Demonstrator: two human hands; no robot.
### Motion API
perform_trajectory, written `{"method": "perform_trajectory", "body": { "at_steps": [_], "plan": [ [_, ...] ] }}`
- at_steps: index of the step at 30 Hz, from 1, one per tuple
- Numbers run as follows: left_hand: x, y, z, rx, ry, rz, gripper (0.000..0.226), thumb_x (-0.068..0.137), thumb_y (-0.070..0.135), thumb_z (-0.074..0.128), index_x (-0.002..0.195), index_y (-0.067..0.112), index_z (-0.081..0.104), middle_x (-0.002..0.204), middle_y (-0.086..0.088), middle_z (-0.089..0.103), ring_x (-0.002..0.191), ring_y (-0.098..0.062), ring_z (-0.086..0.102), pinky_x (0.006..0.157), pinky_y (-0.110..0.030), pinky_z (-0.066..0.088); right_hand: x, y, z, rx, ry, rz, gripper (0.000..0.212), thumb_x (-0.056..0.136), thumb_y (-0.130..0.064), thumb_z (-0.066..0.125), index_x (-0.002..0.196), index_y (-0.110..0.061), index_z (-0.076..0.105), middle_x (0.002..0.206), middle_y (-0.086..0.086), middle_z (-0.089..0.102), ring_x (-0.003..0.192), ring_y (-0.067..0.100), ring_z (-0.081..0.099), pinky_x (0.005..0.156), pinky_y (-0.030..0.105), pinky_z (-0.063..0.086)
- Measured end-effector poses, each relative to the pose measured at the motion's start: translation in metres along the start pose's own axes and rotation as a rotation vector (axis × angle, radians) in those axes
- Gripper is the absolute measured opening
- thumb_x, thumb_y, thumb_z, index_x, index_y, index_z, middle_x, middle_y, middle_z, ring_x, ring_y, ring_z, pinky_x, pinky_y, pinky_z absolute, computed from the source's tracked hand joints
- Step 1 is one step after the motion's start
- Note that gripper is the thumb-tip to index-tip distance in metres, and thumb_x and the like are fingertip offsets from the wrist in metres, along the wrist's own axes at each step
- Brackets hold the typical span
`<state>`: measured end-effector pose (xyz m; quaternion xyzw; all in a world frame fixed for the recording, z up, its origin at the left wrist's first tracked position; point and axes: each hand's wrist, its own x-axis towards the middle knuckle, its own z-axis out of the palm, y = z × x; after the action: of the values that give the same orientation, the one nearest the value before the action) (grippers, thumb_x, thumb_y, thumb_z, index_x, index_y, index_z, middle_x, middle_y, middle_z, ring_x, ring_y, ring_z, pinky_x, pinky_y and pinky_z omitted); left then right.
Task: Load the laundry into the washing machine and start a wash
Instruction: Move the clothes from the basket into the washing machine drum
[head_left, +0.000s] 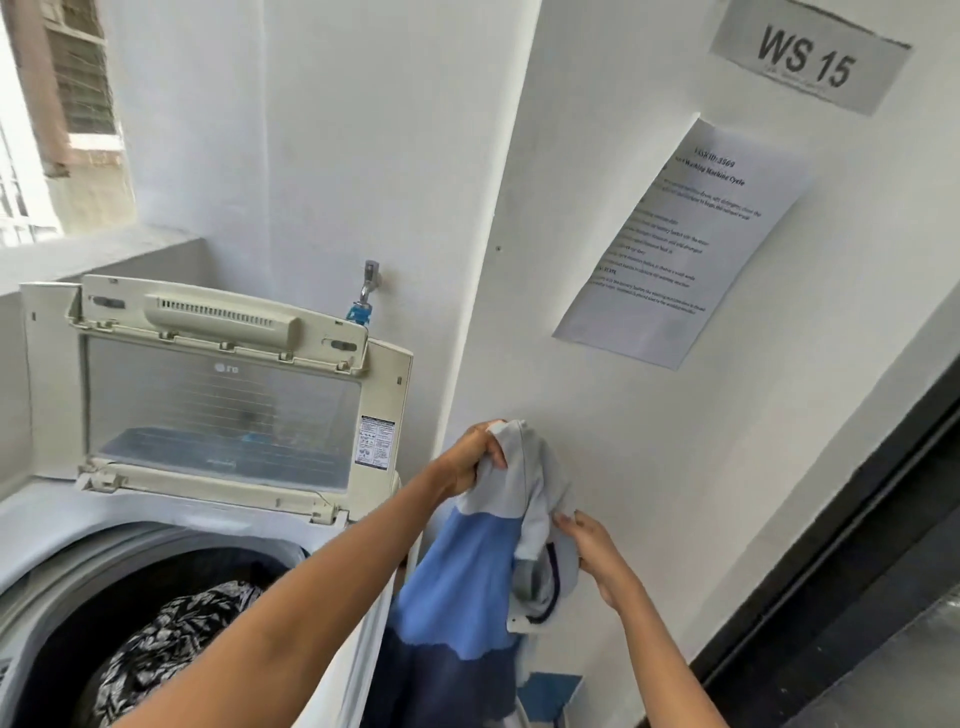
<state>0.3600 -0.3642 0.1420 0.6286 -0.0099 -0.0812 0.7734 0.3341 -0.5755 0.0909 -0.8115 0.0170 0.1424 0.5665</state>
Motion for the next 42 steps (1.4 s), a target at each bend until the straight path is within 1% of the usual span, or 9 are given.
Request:
{"method": "perform_trajectory", "body": {
  "at_steps": [8,14,18,21,26,29,35,39,42],
  "plan": [
    [-0.002,-0.003,-0.003,0.559,0.055,0.023,0.050,0.085,-0.002,0.049,0.131,0.013,0.035,0.121,-0.014,0.042,0.106,-0.025,0.044,0.083,-0.033,0.042,-0.005,-0.071,0.006,-0.099,0.189,-0.304,0.025,0.093,-0.028,0.058,0.075,-0.013,0.052,0.069,0.003,0.042,0.066,0.013,0.037,0.061,0.029,0.028],
    [-0.013,0.025,0.005,0.529,-0.027,0.306,0.075,0.083,-0.004,0.047,0.150,0.019,0.022,0.154,-0.002,0.024,0.135,-0.014,0.028,0.105,-0.024,0.027,-0.013,-0.098,0.014,-0.187,0.046,-0.436,0.023,0.091,-0.028,0.062,0.085,-0.006,0.059,0.072,-0.004,0.052,0.068,0.008,0.047,0.066,0.025,0.037],
    [-0.010,0.052,0.003,0.888,-0.381,0.263,0.057,0.083,-0.006,0.054,0.136,0.012,0.044,0.125,-0.007,0.053,0.109,-0.014,0.049,0.091,-0.023,0.041,-0.014,-0.108,0.006,-0.274,0.044,-0.515,0.020,0.086,-0.024,0.069,0.097,-0.009,0.063,0.089,-0.003,0.061,0.084,0.009,0.055,0.078,0.025,0.042],
    [-0.005,0.068,0.009,1.072,-0.259,0.376,0.026,0.082,0.009,0.070,0.107,0.002,0.065,0.096,-0.011,0.063,0.087,-0.018,0.054,0.080,-0.030,0.042,-0.015,-0.108,-0.002,-0.301,0.148,-0.502,0.034,0.077,-0.025,0.078,0.097,-0.015,0.053,0.087,-0.008,0.057,0.078,0.006,0.052,0.071,0.022,0.041],
    [-0.003,0.076,0.023,0.950,-0.047,0.578,0.022,0.080,0.012,0.073,0.098,0.002,0.068,0.097,-0.014,0.068,0.093,-0.026,0.060,0.085,-0.034,0.044,-0.020,-0.090,-0.025,-0.493,0.076,-0.342,0.060,0.073,-0.025,0.080,0.121,-0.015,0.044,0.111,-0.002,0.058,0.099,0.015,0.056,0.076,0.024,0.044],
    [-0.006,0.085,0.020,0.825,-0.051,0.599,0.015,0.081,0.008,0.070,0.091,0.000,0.064,0.087,-0.009,0.061,0.083,-0.018,0.054,0.076,-0.031,0.040,-0.022,-0.061,-0.040,-0.564,0.143,-0.194,0.033,0.082,-0.026,0.071,0.105,-0.007,0.057,0.103,0.010,0.063,0.089,0.021,0.059,0.074,0.027,0.044],
    [-0.006,0.091,-0.007,1.074,-0.151,0.284,0.016,0.086,0.004,0.056,0.096,0.010,0.047,0.098,-0.007,0.049,0.091,-0.019,0.044,0.076,-0.028,0.033,-0.021,-0.076,-0.039,-0.052,0.229,-0.116,0.015,0.096,-0.017,0.050,0.092,-0.004,0.058,0.093,0.019,0.064,0.072,0.026,0.066,0.067,0.037,0.059],
    [-0.007,0.081,-0.020,1.160,-0.340,-0.075,0.055,0.087,0.011,0.060,0.137,0.014,0.037,0.126,-0.009,0.048,0.108,-0.020,0.044,0.091,-0.029,0.037,-0.009,-0.118,-0.018,0.060,0.320,-0.180,0.019,0.094,-0.011,0.041,0.098,-0.001,0.058,0.099,0.020,0.065,0.088,0.032,0.065,0.064,0.037,0.056],
    [-0.007,0.075,-0.023,1.051,-0.401,-0.094,0.067,0.086,0.031,0.067,0.143,0.023,0.034,0.133,-0.007,0.052,0.122,-0.022,0.046,0.108,-0.035,0.032,-0.003,-0.149,-0.002,0.163,0.371,-0.231,0.020,0.092,-0.007,0.040,0.095,-0.001,0.059,0.091,0.021,0.063,0.080,0.034,0.063,0.069,0.043,0.058]
  ]
}}
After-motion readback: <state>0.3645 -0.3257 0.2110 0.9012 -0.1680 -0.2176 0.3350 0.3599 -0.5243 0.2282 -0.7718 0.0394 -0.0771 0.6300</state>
